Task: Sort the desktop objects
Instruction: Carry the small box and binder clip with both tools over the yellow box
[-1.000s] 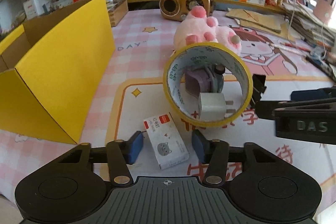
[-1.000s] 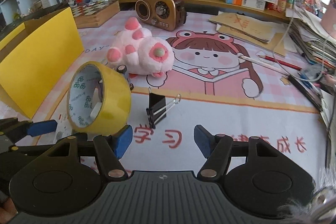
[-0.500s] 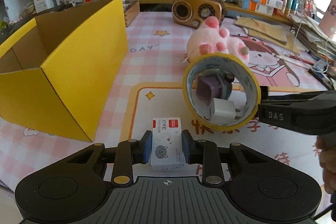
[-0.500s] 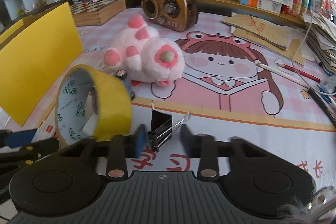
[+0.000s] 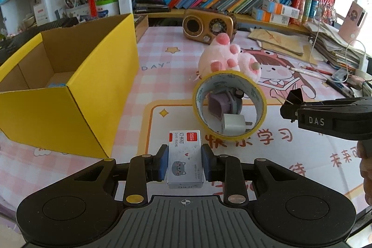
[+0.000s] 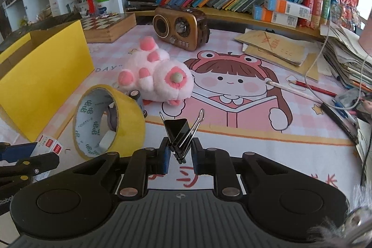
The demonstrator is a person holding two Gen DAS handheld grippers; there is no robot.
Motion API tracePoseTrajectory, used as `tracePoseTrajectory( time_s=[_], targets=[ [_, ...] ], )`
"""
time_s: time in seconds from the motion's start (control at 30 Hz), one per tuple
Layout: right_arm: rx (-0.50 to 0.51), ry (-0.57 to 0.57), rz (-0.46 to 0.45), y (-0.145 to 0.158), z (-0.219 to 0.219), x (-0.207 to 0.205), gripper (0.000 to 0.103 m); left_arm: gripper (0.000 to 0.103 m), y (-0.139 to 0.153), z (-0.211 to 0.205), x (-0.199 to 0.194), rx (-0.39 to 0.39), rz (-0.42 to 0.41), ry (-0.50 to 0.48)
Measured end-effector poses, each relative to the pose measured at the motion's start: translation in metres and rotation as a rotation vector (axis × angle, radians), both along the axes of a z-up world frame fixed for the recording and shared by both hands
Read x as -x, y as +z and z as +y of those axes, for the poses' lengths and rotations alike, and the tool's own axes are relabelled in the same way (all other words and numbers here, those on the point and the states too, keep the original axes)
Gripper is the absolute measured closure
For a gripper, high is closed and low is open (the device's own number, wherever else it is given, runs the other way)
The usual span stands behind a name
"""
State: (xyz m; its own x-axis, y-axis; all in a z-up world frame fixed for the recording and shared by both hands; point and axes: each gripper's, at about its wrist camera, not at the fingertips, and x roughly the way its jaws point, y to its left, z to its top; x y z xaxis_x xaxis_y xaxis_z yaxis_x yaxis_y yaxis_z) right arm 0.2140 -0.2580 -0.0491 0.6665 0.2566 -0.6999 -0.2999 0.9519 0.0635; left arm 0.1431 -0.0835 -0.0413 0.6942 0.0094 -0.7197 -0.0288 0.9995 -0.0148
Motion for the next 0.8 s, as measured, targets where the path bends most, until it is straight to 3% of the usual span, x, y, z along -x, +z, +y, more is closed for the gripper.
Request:
tracePoseTrajectory(
  time_s=[0.8],
  targets=[
    [-0.034, -0.053, 0.018, 0.027, 0.035, 0.092, 0.086, 0.075, 0.026, 0.039, 0.056, 0.010, -0.075, -0.096]
  ],
)
